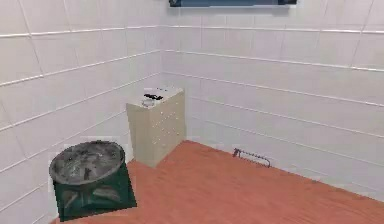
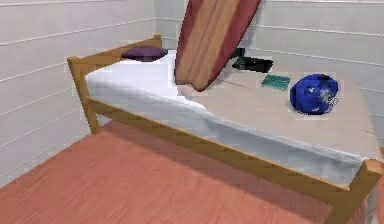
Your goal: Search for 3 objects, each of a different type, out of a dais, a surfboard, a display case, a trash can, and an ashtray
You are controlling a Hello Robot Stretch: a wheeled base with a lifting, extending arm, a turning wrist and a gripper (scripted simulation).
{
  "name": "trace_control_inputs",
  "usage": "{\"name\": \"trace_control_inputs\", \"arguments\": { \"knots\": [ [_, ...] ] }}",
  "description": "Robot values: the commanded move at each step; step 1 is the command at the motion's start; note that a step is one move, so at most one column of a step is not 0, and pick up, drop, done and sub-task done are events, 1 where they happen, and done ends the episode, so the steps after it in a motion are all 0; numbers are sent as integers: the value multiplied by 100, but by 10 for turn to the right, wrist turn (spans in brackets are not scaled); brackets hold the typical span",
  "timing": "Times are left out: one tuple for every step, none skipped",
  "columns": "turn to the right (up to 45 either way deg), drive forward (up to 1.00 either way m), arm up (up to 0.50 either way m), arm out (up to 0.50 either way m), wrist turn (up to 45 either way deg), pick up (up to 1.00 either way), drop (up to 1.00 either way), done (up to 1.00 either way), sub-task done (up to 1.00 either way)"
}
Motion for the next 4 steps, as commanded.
{"name": "trace_control_inputs", "arguments": {
  "knots": [
    [-330,0,0,0,0,0,0,0,0],
    [0,30,0,0,0,0,0,0,0],
    [0,0,0,0,0,0,0,0,100],
    [330,0,0,0,0,0,0,0,0]
  ]
}}
